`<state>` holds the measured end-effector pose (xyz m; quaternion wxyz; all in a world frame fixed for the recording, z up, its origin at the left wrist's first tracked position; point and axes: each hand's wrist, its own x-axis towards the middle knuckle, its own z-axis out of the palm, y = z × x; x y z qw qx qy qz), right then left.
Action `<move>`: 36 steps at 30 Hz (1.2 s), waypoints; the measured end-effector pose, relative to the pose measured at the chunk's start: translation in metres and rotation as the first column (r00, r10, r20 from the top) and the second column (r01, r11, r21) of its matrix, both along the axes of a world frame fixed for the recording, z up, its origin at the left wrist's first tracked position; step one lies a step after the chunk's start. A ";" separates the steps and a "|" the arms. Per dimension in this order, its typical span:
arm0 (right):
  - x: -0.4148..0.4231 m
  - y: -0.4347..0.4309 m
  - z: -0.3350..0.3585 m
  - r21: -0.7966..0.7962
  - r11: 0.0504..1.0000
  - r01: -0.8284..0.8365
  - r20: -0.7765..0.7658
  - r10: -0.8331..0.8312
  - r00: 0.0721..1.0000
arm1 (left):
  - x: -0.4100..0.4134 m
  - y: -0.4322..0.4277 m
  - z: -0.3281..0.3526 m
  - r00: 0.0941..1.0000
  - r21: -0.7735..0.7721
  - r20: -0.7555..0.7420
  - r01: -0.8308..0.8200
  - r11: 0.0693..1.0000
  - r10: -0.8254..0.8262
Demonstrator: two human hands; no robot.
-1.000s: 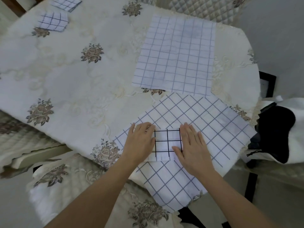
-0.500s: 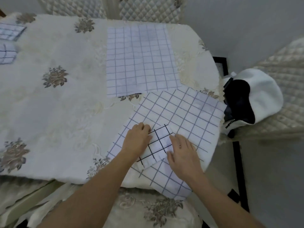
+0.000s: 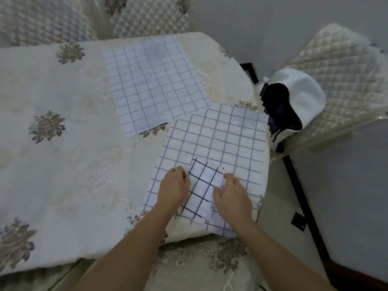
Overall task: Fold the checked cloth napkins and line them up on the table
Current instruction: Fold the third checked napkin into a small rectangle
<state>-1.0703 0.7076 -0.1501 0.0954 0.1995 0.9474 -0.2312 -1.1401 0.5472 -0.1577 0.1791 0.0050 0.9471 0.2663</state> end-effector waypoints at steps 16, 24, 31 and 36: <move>-0.018 -0.015 -0.007 -0.221 0.918 0.330 0.171 -0.297 0.940 | 0.018 -0.007 0.000 0.895 0.225 0.232 -0.431 0.874 0.382; -0.024 -0.012 -0.008 -0.379 0.853 0.359 0.166 -0.319 0.933 | 0.017 -0.010 0.003 0.918 0.232 0.254 -0.363 0.902 0.304; -0.025 0.006 0.003 -0.675 0.644 0.360 0.127 -0.379 0.917 | 0.018 -0.015 0.012 0.900 0.401 0.294 -0.422 0.813 0.322; -0.028 0.010 0.005 -0.733 0.602 0.317 0.080 -0.386 0.919 | 0.020 -0.009 0.031 0.838 0.543 0.465 -0.526 0.655 0.287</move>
